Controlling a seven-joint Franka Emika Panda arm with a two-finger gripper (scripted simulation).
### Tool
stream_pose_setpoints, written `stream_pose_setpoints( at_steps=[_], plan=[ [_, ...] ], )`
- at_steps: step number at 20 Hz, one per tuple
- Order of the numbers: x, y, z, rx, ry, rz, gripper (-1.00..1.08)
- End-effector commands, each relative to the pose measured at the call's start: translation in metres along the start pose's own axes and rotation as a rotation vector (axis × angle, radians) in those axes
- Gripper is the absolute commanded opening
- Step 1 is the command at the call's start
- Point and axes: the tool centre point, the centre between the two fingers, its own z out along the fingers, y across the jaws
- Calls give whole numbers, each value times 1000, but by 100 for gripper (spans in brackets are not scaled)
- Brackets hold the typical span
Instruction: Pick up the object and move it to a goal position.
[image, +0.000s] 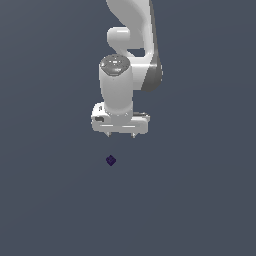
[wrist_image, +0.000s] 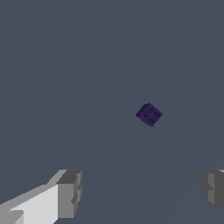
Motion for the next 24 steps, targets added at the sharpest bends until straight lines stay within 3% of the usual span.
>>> stream_pose_setpoints(
  at_steps=[1, 15, 24],
  plan=[
    [0, 0, 0, 0, 0, 0, 100],
    [4, 9, -12, -22, 27, -31, 100],
    [10, 14, 3, -15, 25, 62, 100]
  ],
)
